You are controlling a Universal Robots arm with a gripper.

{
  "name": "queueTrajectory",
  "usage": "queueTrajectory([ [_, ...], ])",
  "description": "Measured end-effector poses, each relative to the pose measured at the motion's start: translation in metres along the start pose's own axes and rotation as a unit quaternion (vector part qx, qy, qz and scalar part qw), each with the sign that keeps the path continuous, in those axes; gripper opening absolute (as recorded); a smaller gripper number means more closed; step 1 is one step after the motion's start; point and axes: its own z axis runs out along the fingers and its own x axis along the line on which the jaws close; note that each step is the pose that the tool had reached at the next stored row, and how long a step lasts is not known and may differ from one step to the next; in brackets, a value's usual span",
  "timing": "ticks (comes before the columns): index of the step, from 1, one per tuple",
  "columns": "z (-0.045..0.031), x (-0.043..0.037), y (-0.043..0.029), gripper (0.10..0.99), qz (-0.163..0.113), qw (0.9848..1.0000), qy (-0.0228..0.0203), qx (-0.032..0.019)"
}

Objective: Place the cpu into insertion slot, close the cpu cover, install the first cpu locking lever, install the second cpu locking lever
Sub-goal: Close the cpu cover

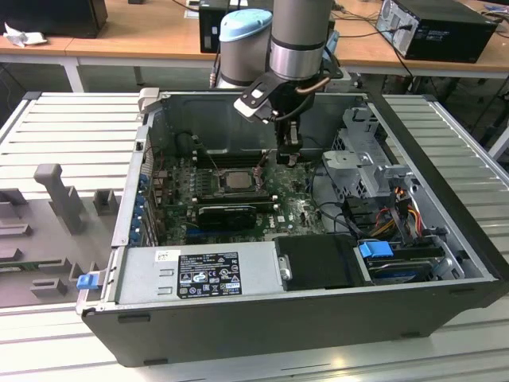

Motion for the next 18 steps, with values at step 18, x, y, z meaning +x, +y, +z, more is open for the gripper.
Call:
queueTrajectory([
  [18,0.0018,-0.0006,-0.0246,0.106,0.0,1.0,0.0,0.0042],
])
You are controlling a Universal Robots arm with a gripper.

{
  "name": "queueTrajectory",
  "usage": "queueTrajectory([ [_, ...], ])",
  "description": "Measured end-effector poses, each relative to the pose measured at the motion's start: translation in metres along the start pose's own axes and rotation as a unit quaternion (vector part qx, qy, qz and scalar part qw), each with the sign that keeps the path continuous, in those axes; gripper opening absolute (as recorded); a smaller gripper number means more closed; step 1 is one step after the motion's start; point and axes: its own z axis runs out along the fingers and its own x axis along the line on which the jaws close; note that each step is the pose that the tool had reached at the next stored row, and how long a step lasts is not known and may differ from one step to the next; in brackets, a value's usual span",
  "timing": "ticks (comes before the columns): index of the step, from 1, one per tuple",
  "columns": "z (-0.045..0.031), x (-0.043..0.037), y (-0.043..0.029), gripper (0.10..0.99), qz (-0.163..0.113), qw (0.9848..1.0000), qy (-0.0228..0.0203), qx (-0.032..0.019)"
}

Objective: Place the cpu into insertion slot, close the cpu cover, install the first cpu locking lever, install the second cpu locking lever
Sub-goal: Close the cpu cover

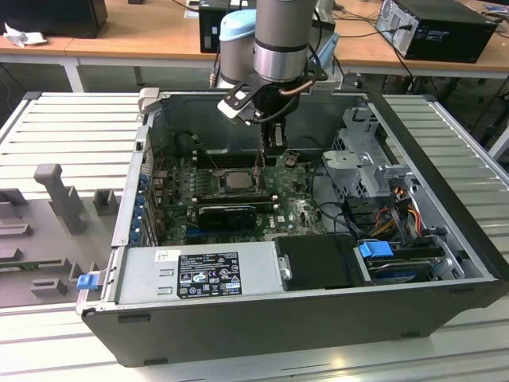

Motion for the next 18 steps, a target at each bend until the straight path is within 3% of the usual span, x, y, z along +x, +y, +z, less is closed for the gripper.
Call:
queueTrajectory([
  [13,0.0012,0.0,-0.0176,0.106,0.0,1.0,0.0,0.0],
  [18,0.0056,0.0,-0.0293,0.106,0.0,1.0,0.0,0.0],
])
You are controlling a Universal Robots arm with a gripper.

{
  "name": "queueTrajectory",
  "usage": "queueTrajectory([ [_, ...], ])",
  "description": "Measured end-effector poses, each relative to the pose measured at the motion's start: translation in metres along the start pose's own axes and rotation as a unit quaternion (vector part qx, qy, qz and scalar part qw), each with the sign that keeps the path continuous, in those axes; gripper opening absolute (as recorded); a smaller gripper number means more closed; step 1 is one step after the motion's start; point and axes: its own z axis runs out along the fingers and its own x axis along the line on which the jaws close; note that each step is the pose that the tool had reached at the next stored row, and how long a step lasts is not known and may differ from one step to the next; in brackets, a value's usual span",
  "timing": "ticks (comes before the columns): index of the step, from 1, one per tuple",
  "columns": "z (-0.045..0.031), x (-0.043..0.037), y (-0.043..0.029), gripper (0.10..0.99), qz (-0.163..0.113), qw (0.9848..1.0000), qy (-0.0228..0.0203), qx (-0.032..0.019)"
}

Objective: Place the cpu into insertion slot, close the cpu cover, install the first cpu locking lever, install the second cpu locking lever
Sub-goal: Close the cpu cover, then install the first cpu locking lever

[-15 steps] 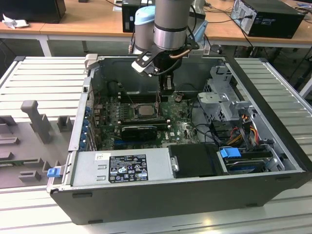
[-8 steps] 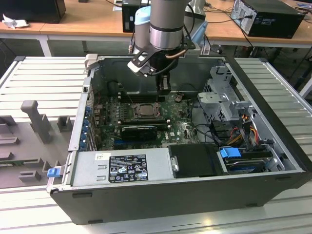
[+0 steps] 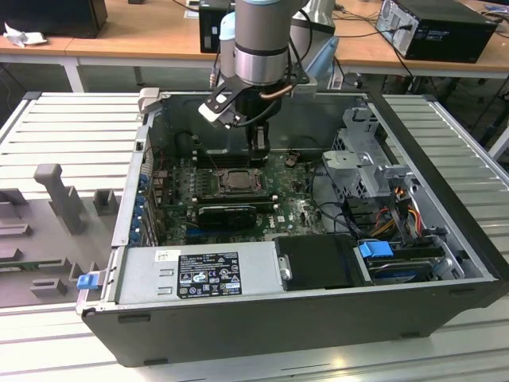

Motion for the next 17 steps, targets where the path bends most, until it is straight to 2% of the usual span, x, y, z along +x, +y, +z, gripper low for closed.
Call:
queueTrajectory([
  [3,0.0003,0.0,-0.0125,0.106,0.0,1.0,0.0,0.0],
  [6,0.0001,-0.0001,-0.02,0.106,0.0,1.0,0.0,0.0],
  [12,0.0,-0.0001,-0.0231,0.106,0.0,1.0,0.0,0.0],
  [14,-0.0062,-0.0002,-0.023,0.106,0.0,1.0,0.0,0.0],
  [16,-0.0085,-0.0002,-0.0229,0.106,0.0,1.0,-0.0001,0.0],
  [17,-0.0128,-0.0003,-0.0228,0.106,0.0,1.0,-0.0001,0.0],
])
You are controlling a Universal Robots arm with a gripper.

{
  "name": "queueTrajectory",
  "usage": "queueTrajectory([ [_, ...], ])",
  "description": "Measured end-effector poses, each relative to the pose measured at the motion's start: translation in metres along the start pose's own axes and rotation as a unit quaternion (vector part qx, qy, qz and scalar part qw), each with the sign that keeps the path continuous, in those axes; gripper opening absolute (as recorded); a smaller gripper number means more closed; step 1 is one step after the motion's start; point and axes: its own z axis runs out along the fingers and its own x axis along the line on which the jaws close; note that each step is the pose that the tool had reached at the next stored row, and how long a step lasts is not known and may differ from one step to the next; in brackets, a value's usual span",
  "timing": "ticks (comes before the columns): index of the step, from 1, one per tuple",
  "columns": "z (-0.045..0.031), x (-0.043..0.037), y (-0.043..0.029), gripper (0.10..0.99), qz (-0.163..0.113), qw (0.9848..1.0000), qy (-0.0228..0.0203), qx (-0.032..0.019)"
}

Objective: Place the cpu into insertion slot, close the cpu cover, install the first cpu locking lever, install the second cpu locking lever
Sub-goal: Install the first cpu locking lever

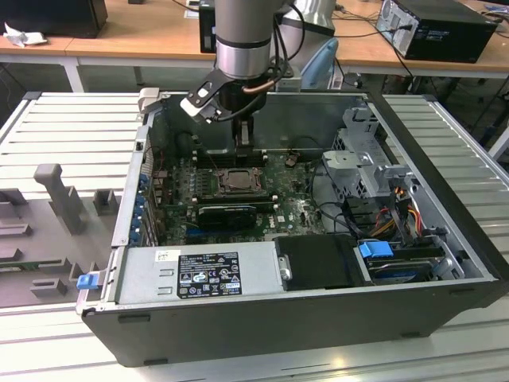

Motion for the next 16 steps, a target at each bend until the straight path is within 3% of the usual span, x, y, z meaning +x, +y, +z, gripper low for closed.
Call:
queueTrajectory([
  [7,-0.0254,-0.0005,0.0007,0.106,0.0,1.0,-0.0004,0.0],
  [10,-0.028,-0.0005,0.0008,0.106,-0.002,1.0,-0.0009,-0.0001],
  [12,-0.0281,-0.0005,0.0008,0.106,-0.03,0.9996,-0.0015,-0.0005],
  [13,-0.0281,-0.0005,0.0008,0.106,-0.06,0.9982,-0.001,-0.0011],
  [16,-0.0281,-0.0005,0.0008,0.106,-0.089,0.9961,-0.0004,-0.0017],
])
